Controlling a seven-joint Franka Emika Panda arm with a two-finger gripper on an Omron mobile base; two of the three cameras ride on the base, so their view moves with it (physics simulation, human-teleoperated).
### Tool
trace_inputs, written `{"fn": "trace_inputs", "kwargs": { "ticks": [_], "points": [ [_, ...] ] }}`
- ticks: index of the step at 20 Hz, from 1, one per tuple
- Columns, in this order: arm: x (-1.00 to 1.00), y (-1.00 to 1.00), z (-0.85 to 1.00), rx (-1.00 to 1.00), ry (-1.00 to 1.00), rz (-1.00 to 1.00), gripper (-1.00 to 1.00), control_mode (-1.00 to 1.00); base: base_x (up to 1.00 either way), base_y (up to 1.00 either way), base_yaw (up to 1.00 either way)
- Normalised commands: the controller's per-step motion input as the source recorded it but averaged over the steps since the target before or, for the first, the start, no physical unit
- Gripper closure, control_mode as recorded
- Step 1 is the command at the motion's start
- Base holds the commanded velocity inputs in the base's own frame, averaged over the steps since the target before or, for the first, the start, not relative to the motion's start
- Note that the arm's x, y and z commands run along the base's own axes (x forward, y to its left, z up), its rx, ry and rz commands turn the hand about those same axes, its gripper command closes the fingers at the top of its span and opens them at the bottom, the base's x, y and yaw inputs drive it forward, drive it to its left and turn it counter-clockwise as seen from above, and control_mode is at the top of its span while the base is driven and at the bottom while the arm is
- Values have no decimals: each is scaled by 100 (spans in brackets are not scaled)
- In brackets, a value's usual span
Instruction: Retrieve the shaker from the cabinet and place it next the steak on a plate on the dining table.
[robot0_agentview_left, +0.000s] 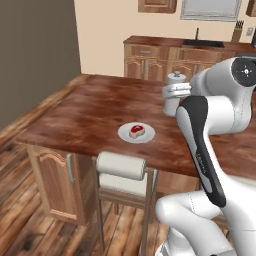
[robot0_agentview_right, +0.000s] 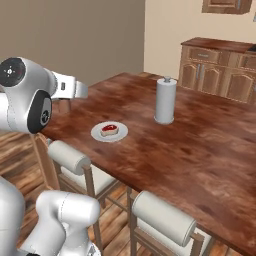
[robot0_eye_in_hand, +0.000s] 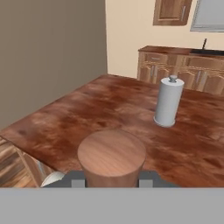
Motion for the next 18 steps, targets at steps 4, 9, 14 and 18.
{"fn": "trace_inputs", "kwargs": {
  "ticks": [4,9,14,18],
  "points": [
    [0,0,0,0,0,0,100,100,100,0,-2],
    [0,0,0,0,0,0,100,100,62,0,0],
    [0,0,0,0,0,0,100,100,7,0,0],
    [7,0,0,0,0,0,100,-100,1,0,0]
  ]
}}
